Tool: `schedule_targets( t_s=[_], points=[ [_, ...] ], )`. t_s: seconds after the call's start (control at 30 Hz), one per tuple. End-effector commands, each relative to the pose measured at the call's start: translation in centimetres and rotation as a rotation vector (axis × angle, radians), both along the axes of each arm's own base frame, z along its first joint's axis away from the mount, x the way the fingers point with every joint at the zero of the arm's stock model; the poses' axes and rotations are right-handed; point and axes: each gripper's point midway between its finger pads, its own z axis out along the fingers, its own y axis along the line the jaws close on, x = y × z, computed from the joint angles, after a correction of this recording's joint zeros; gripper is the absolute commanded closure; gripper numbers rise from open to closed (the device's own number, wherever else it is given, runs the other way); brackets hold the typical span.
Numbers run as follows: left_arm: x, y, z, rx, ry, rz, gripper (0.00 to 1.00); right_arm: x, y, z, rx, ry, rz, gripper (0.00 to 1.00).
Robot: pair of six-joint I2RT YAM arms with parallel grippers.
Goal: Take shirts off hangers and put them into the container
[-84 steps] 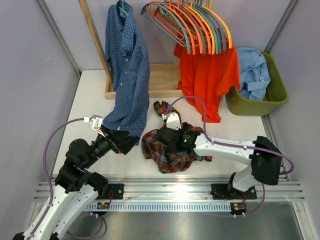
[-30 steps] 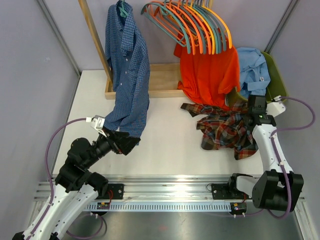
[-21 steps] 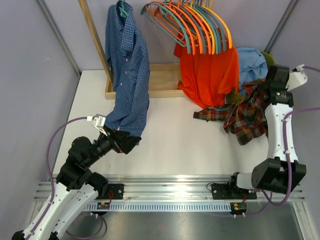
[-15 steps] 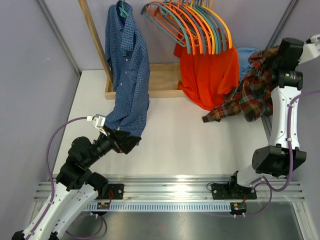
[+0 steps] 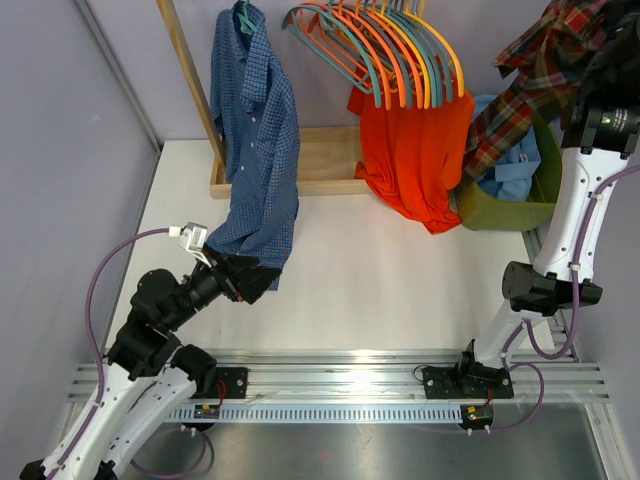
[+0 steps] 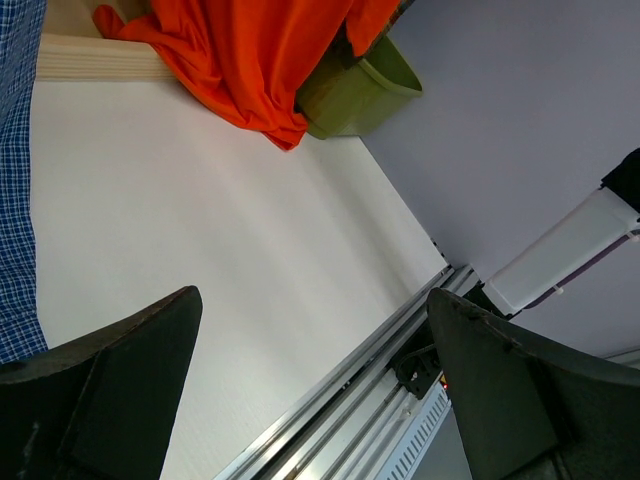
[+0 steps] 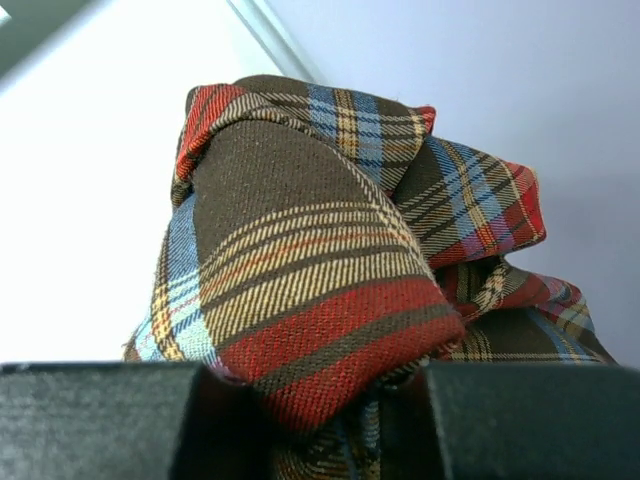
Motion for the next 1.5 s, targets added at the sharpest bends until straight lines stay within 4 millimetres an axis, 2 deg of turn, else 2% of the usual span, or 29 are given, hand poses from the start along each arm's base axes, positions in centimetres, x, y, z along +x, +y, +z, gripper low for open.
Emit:
schedule_targets(
  t_s=[0.0,0.1,0.2,0.3,0.37,0.4,0.5,0.53,0.6,0.63,0.67,0.7,0.73,0.77,0.8,0.83,0.9,0.93,1.03,1.07,1.13,1.17,1.23,1.27,1.3,1.33,1.37,1.43,1.47],
  points=[
    [-0.2,-0.2,2.4,-0.017,-0.065,-0.022,0.01,-2.3,-0.9,5.3,-0.067,-0.206,-0.083,1.00],
    [-0.2,-0.2,2.5,-0.017,-0.065,-0.022,0.01,0.1,-1.7,3.2,-0.061,-0.150,-0.102,1.00],
    [-0.1,-0.1,2.2,-0.011,-0.061,-0.013,0.01,4.5,-2.9,-1.4,-0.064,-0.040,-0.124,1.00],
    [-0.2,0.1,2.0,-0.005,-0.051,-0.008,0.01,7.3,-4.0,-5.1,-0.059,0.019,-0.150,1.00],
    [-0.2,0.2,1.8,-0.006,-0.042,-0.002,0.01,9.5,-4.0,-8.1,-0.063,0.105,-0.119,1.00],
    [-0.2,0.1,1.8,-0.007,-0.041,-0.002,0.01,11.5,-4.2,-11.0,-0.041,0.175,-0.099,1.00],
    [0.0,0.0,1.5,-0.016,-0.034,-0.001,0.01,14.2,-4.1,-18.7,0.053,0.360,-0.050,1.00],
    [0.0,0.0,1.5,-0.019,-0.035,-0.004,0.01,15.1,-3.9,-23.8,0.082,0.474,-0.022,1.00],
    [-0.1,-0.2,1.5,-0.021,-0.033,-0.013,0.01,15.2,-3.4,-27.9,0.143,0.540,0.001,1.00],
    [-0.1,-0.2,1.6,-0.021,-0.033,-0.013,0.01,15.0,-3.4,-32.9,0.181,0.641,-0.005,1.00],
    [-0.1,-0.2,1.5,-0.018,-0.032,-0.015,0.01,14.6,-3.4,-34.9,0.204,0.692,-0.014,1.00],
    [-0.1,-0.2,1.4,-0.016,-0.028,-0.018,0.01,14.8,-3.6,-39.0,0.258,0.774,-0.036,1.00],
    [-0.1,-0.3,1.3,-0.012,-0.023,-0.020,0.01,13.4,-3.9,-41.8,0.295,0.906,-0.077,1.00],
    [-0.2,-0.3,1.3,-0.011,-0.021,-0.023,0.01,13.2,-3.9,-43.9,0.310,0.979,-0.084,1.00],
    [-0.2,-0.3,1.2,-0.010,-0.019,-0.027,0.01,13.3,-3.8,-48.4,0.317,1.102,-0.081,0.97],
    [-0.3,-0.4,1.2,-0.011,-0.018,-0.032,0.01,12.6,-3.5,-49.1,0.323,1.180,-0.067,0.69],
    [-0.4,-0.3,1.2,-0.013,-0.021,-0.033,0.01,12.6,-3.0,-52.3,0.333,1.283,-0.030,0.44],
    [-0.5,-0.3,1.2,-0.013,-0.021,-0.032,0.01,12.6,-2.7,-52.1,0.331,1.291,-0.011,0.17],
    [-0.6,0.0,1.1,-0.009,-0.027,-0.021,0.01,13.0,-2.1,-48.6,0.318,1.194,0.028,0.00],
    [-0.7,0.1,1.2,-0.009,-0.030,-0.018,0.01,12.9,-2.0,-45.0,0.294,1.122,0.040,0.01],
    [-0.8,0.3,1.2,-0.006,-0.034,-0.014,0.01,12.8,-2.1,-41.2,0.272,1.024,0.033,0.00],
    [-0.9,0.3,1.1,-0.004,-0.031,-0.013,0.01,11.9,-2.0,-37.1,0.242,0.950,0.029,0.01],
    [-0.9,0.5,1.2,-0.004,-0.038,-0.008,0.01,10.7,-2.4,-32.7,0.206,0.862,-0.009,0.01],
    [-1.0,0.5,1.3,-0.005,-0.041,-0.007,0.01,9.0,-2.3,-28.8,0.178,0.795,-0.030,0.01],
    [-1.0,0.5,1.3,-0.004,-0.043,-0.007,0.01,8.0,-2.7,-26.4,0.158,0.741,-0.074,0.01],
    [-1.0,0.6,1.4,-0.004,-0.049,-0.005,0.01,7.1,-2.5,-25.6,0.143,0.726,-0.087,0.01],
    [-1.1,0.6,1.5,-0.005,-0.054,-0.007,0.01,4.8,-2.1,-22.3,0.115,0.663,-0.102,0.00],
    [-1.1,0.7,1.5,-0.003,-0.060,-0.004,0.01,3.2,-1.6,-20.8,0.084,0.609,-0.122,0.01],
    [-1.1,0.7,1.4,-0.001,-0.058,-0.004,0.01,0.8,-0.7,-17.8,0.049,0.546,-0.117,0.01]
  ],
)
